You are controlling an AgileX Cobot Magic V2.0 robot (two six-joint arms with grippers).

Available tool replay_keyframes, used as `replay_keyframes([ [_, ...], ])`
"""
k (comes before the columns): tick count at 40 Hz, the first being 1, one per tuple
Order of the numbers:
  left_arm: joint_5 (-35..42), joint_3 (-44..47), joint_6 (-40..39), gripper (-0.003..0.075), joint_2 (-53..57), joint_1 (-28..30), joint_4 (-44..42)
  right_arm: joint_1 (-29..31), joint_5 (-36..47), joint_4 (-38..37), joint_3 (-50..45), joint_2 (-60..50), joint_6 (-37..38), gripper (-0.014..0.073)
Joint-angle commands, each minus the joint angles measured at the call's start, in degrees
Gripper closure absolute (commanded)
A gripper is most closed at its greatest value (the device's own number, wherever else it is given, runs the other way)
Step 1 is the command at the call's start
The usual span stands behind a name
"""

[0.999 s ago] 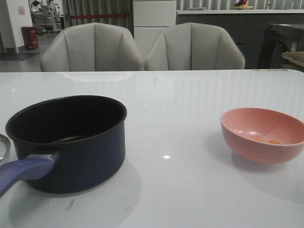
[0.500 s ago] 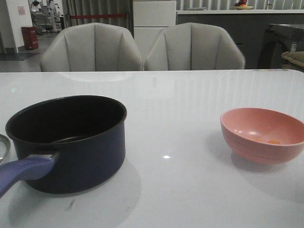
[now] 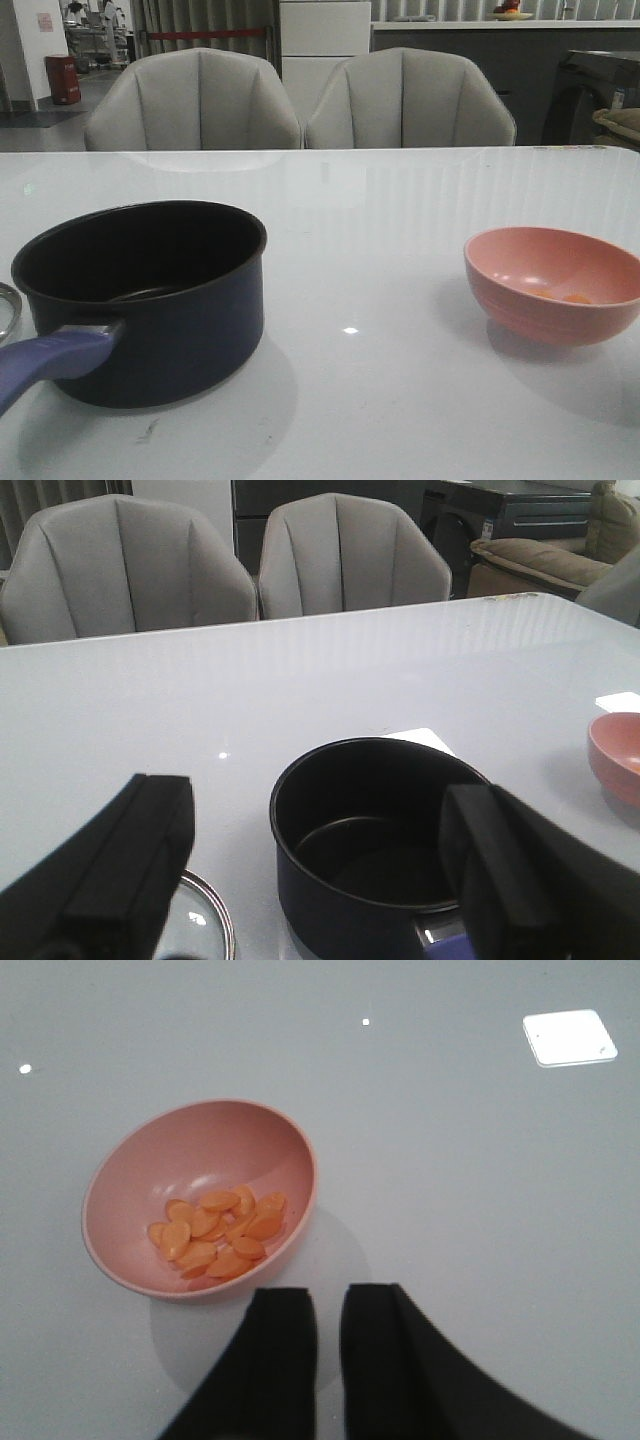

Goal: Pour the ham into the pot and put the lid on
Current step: 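Set the glass lid down on the table beside the saucepan, then grasp the rim of the pink bowl with the right gripper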

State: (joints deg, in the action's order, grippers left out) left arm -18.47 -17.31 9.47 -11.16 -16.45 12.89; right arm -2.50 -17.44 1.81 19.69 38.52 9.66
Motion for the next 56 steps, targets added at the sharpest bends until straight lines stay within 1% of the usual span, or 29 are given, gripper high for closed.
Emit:
replay_keyframes([
  [1,4.59,-1.52,0.03,0.0164,-0.59,-0.46,0.42,0.21,0.81,0.02,5.97,4.80,-0.19,0.0169],
  [4,4.59,-1.52,0.03,0.0164,-0.59,-0.46,0.42,0.21,-0.70,0.02,8.82,9.01,-0.19,0.0091],
  [6,4.59,-1.52,0.03,0.0164,-0.59,-0.46,0.42,0.21,-1.76,0.02,11.03,12.07,-0.19,0.0074],
  [26,4.59,-1.52,0.03,0.0164,-0.59,-0.46,0.42,0.25,-12.07,1.04,32.16,44.72,-0.42,0.0076],
  [33,4.59,-1.52,0.03,0.0164,-0.59,-0.46,0.42,0.25,-14.96,1.41,37.68,52.73,-0.42,0.0082],
  [36,4.59,-1.52,0.03,0.0164,-0.59,-0.46,0.42,0.25,-15.76,2.55,39.70,55.57,-0.48,0.0125],
  [38,4.59,-1.52,0.03,0.0164,-0.59,-0.46,0.42,0.25,-16.36,3.41,40.92,57.18,-0.74,0.0174],
  [45,4.59,-1.52,0.03,0.0164,-0.59,-0.46,0.42,0.25,-18.61,5.04,43.98,61.41,-0.91,0.0405],
  [48,4.59,-1.52,0.03,0.0164,-0.59,-0.46,0.42,0.25,-19.30,5.04,44.96,62.44,-0.91,0.0463],
  [53,4.59,-1.52,0.03,0.0164,-0.59,-0.46,0.42,0.25,-19.55,5.04,46.29,62.48,-1.82,0.0463],
  [56,4.59,-1.52,0.03,0.0164,-0.59,-0.46,0.42,0.25,-20.12,4.99,47.10,61.88,-4.24,0.0463],
])
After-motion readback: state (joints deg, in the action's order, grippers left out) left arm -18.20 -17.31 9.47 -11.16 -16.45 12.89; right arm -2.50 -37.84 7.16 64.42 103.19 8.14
